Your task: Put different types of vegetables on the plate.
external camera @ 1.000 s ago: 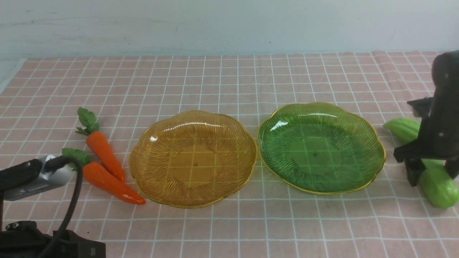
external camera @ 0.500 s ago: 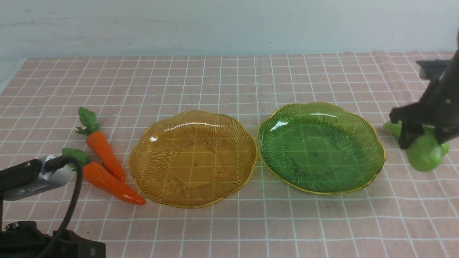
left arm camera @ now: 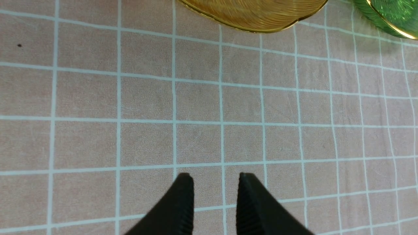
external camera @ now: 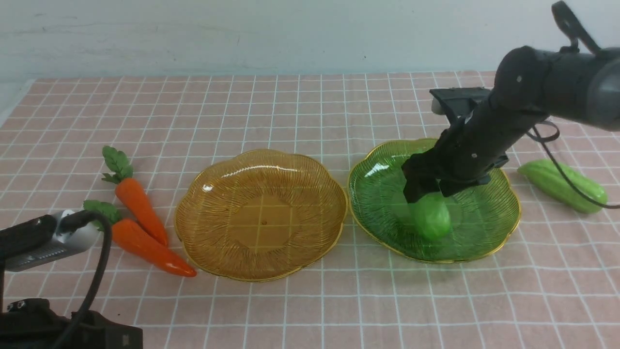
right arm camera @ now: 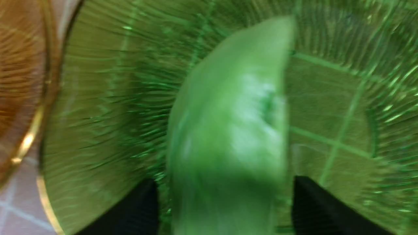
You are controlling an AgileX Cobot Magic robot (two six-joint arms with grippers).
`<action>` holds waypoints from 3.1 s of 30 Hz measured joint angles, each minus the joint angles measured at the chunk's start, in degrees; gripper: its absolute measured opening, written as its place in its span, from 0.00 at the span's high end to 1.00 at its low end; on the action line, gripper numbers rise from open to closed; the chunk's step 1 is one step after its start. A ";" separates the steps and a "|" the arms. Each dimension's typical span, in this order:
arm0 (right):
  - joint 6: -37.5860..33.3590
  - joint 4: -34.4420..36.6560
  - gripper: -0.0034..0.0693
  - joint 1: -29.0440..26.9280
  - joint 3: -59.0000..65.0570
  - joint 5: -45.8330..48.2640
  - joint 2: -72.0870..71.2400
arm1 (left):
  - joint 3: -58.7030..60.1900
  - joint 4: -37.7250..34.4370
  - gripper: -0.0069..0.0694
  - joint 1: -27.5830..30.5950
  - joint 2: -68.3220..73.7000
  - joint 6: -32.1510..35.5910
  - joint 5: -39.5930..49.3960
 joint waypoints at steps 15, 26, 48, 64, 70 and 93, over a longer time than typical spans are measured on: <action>6.52 -36.69 0.01 -12.19 -4.16 4.50 3.00 | 0.00 0.00 0.67 0.00 0.00 0.00 -0.18; 8.19 -41.21 0.13 -13.66 -4.16 2.54 9.30 | 0.00 -0.16 0.67 0.00 0.00 -0.06 -0.18; 3.22 -5.70 0.25 -7.48 -15.92 17.07 7.69 | 0.00 17.36 0.41 0.00 2.21 -18.03 -6.70; 7.86 -4.86 0.06 -7.06 3.92 17.29 -18.00 | -0.26 23.38 0.30 0.00 41.79 -40.19 -49.53; 7.32 -4.81 0.10 -7.06 5.11 17.51 -19.40 | -5.84 23.38 0.30 2.44 49.85 -44.33 -52.45; 7.32 -3.79 0.14 -7.06 5.11 17.51 -19.40 | -11.76 24.04 0.61 3.19 55.65 -43.23 -48.44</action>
